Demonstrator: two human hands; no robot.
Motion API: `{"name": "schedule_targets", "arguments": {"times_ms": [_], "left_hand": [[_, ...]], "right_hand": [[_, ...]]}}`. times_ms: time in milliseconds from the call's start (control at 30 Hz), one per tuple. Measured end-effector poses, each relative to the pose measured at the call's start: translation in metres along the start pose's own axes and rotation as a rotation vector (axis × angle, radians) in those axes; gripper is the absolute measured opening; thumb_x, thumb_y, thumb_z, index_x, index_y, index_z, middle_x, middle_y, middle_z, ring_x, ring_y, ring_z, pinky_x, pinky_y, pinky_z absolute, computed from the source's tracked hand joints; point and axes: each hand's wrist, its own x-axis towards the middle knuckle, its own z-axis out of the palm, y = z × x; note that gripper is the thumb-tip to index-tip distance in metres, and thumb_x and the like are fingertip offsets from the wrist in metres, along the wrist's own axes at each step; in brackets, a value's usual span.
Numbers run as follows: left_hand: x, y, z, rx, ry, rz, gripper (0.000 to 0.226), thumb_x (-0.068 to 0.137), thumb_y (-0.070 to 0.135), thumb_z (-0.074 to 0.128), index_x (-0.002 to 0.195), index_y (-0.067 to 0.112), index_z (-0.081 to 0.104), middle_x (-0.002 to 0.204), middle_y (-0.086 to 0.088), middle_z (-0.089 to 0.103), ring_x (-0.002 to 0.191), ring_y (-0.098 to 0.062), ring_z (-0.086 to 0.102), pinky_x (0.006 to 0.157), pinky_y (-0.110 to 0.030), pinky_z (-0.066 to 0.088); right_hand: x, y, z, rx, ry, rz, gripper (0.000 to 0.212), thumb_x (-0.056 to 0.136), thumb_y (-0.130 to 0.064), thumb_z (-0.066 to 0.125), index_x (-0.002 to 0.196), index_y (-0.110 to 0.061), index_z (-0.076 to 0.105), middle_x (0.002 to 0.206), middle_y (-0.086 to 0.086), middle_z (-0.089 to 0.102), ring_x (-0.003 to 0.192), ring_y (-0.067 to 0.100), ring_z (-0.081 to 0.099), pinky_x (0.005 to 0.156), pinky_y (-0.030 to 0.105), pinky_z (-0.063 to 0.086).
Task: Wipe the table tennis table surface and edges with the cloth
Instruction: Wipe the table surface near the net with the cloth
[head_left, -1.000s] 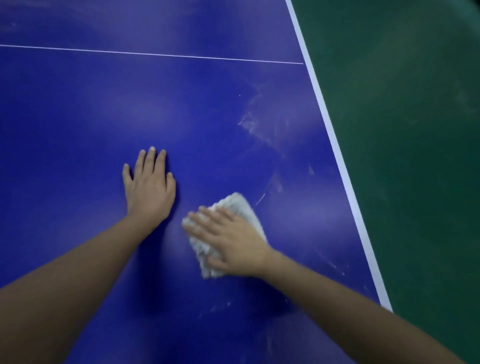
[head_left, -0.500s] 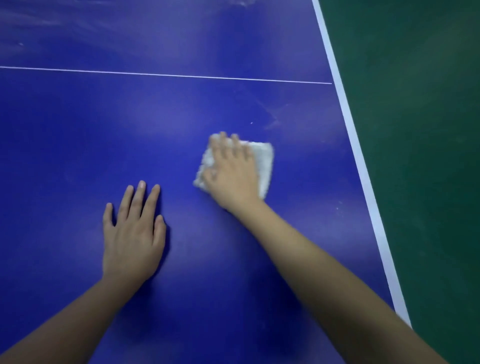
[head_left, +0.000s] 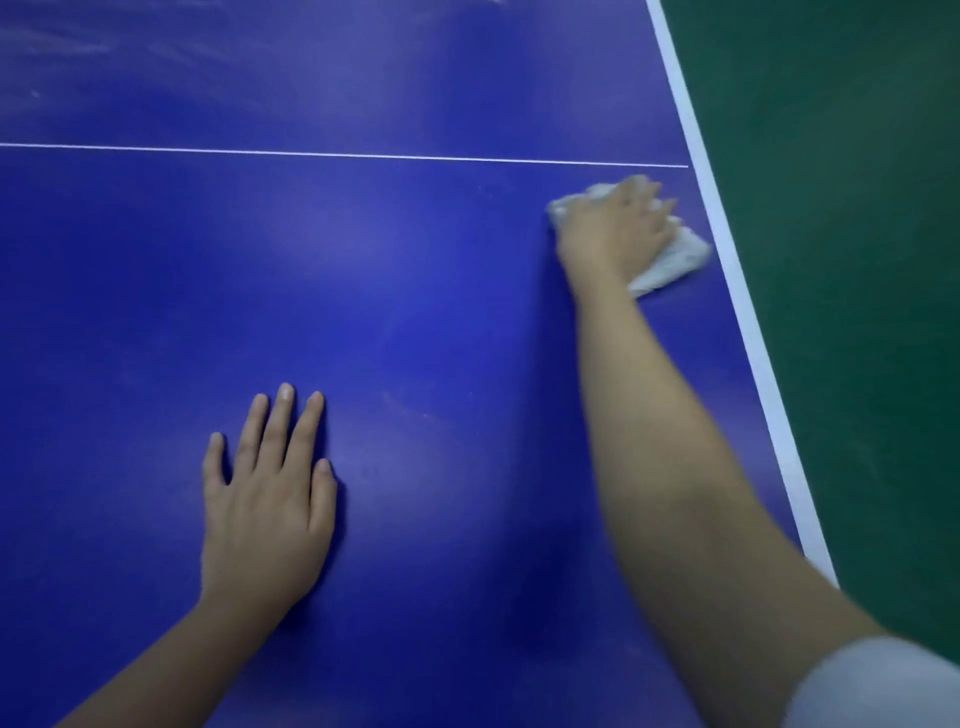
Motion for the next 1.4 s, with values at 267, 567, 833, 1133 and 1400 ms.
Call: {"name": "schedule_targets", "arguments": {"times_ms": [267, 567, 833, 1133, 1400], "left_hand": [[0.0, -0.003, -0.001, -0.012, -0.003, 0.009, 0.063, 0.09, 0.038, 0.014, 0.145, 0.014, 0.032, 0.153, -0.008, 0.027, 0.143, -0.021, 0.02, 0.113, -0.051, 0.014], [0.001, -0.004, 0.002, -0.026, 0.004, 0.01, 0.063, 0.089, 0.037, 0.016, 0.146, 0.015, 0.031, 0.153, -0.008, 0.027, 0.144, -0.022, 0.019, 0.113, -0.051, 0.013], [0.0, -0.004, 0.003, -0.047, 0.022, 0.019, 0.059, 0.09, 0.031, 0.023, 0.146, 0.014, 0.03, 0.154, -0.009, 0.026, 0.144, -0.023, 0.016, 0.113, -0.051, 0.01], [-0.001, -0.003, 0.004, -0.103, 0.068, 0.032, 0.051, 0.096, 0.023, 0.036, 0.146, 0.014, 0.03, 0.155, -0.009, 0.024, 0.145, -0.023, 0.014, 0.114, -0.05, 0.007], [-0.006, -0.013, 0.003, -0.202, 0.053, 0.103, 0.05, 0.096, 0.016, 0.036, 0.146, 0.014, 0.03, 0.156, -0.005, 0.023, 0.145, -0.018, 0.013, 0.116, -0.044, 0.003]], "right_hand": [[-0.054, -0.089, 0.014, -0.021, -0.258, -0.993, 0.054, 0.094, -0.038, 0.034, 0.144, -0.017, 0.029, 0.153, 0.004, 0.029, 0.14, 0.025, 0.024, 0.113, 0.04, 0.016], [0.044, 0.114, -0.026, -0.065, -0.156, -0.477, 0.058, 0.094, -0.038, 0.028, 0.148, -0.016, 0.026, 0.154, 0.007, 0.026, 0.14, 0.03, 0.025, 0.113, 0.042, 0.018], [-0.234, 0.208, -0.066, -0.139, -0.36, -1.096, 0.068, 0.08, -0.033, 0.042, 0.144, -0.013, 0.035, 0.146, 0.008, 0.042, 0.132, 0.032, 0.041, 0.11, 0.042, 0.021], [-0.175, 0.207, -0.07, -0.049, -0.273, -1.003, 0.054, 0.09, -0.027, 0.034, 0.138, -0.004, 0.044, 0.141, 0.018, 0.046, 0.128, 0.038, 0.044, 0.107, 0.04, 0.024], [-0.21, 0.131, -0.043, -0.09, -0.153, -0.57, 0.057, 0.093, -0.028, 0.029, 0.147, -0.011, 0.024, 0.153, 0.011, 0.028, 0.14, 0.03, 0.024, 0.112, 0.04, 0.013]]}}
